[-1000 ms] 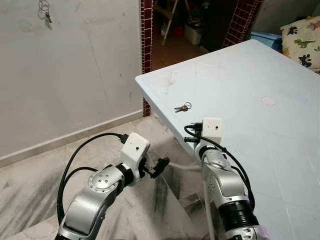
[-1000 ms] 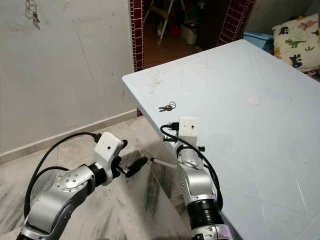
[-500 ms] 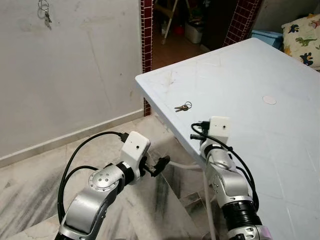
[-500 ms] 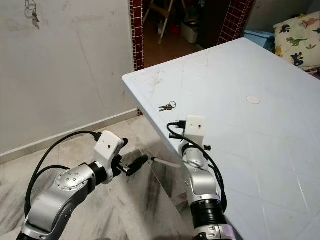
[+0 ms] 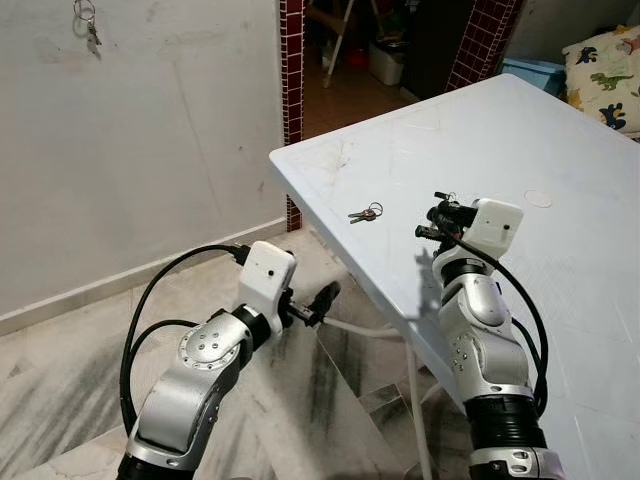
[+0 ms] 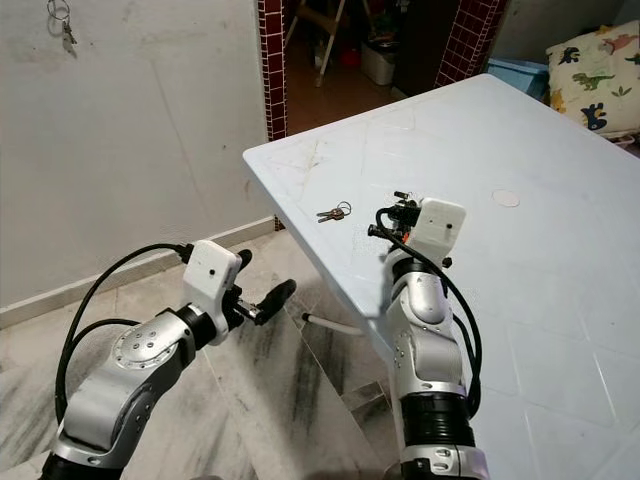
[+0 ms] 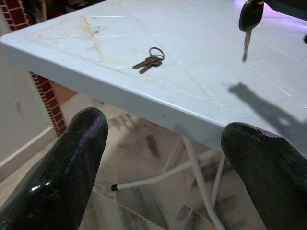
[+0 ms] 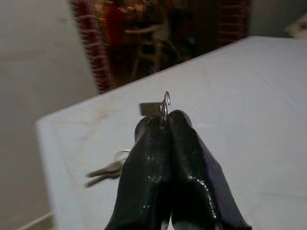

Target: Hang keys on a hook

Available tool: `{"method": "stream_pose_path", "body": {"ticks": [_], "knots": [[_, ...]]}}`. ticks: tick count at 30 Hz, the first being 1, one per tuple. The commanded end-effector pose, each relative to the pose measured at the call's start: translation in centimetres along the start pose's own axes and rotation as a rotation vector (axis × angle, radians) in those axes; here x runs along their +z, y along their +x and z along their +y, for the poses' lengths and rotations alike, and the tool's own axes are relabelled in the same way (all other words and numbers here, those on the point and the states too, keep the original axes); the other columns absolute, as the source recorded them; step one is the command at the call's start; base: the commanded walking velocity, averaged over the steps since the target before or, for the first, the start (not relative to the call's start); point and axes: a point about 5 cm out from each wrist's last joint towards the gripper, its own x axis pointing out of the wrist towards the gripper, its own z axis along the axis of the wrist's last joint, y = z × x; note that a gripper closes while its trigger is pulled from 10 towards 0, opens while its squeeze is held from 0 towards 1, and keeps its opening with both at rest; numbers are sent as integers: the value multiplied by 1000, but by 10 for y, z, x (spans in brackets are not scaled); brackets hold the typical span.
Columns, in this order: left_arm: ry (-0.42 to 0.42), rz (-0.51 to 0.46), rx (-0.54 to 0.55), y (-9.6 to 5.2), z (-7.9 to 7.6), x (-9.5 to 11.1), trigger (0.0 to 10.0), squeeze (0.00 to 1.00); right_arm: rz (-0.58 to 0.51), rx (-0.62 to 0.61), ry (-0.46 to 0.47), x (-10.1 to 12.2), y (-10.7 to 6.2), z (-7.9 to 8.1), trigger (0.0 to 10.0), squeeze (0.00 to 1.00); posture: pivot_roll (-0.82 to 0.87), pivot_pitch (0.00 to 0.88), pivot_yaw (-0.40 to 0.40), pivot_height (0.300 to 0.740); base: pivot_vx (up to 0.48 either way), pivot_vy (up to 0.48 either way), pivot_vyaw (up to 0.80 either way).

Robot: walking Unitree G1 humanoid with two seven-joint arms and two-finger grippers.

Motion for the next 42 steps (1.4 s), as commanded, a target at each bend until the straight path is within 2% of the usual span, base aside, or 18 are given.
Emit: {"method": "stream_pose_path", "body": {"ticks": [1,6,10,11,12,13,14,15,21,27,42], "knots": [[8,-8,10,1,2,1,10000,0,-32,41,0,8,-1,-1,0,0,188,76,-45,740,0,0,0],[9,-11,14,2,1,0,10000,0,-28,46,-17,9,0,-8,0,0,190,75,-46,740,0,0,0],[6,-25,28,1,4,2,10000,0,-35,98,-11,13,-1,-6,0,0,191,71,-49,740,0,0,0],[14,-48,59,1,7,5,10000,0,-39,113,-17,14,-4,-4,3137,0,192,70,-49,740,0,0,0],[14,-48,59,1,7,5,10000,0,-39,113,-17,14,-4,-4,3137,0,192,70,-49,740,0,0,0],[29,-61,105,-1,11,6,10000,0,-39,113,-21,14,-8,-4,9137,0,192,70,-49,740,0,0,0],[42,-66,145,-2,14,7,10000,0,-37,109,-22,13,-11,-4,9137,0,192,70,-49,740,0,0,0],[48,-65,170,-4,16,6,10000,0,-34,111,-11,13,-14,-4,10000,0,189,63,-49,740,0,0,0],[64,-61,253,-10,25,2,10000,0,-27,115,-3,11,-27,-3,10000,0,188,60,-49,740,0,0,0],[63,-68,274,-8,25,1,10000,0,-5,132,-21,7,-38,2,10000,0,183,55,-50,740,0,0,0],[0,-50,310,-8,29,-3,10000,0,29,137,-17,5,-41,8,10000,0,179,65,-51,740,0,0,738]]}}
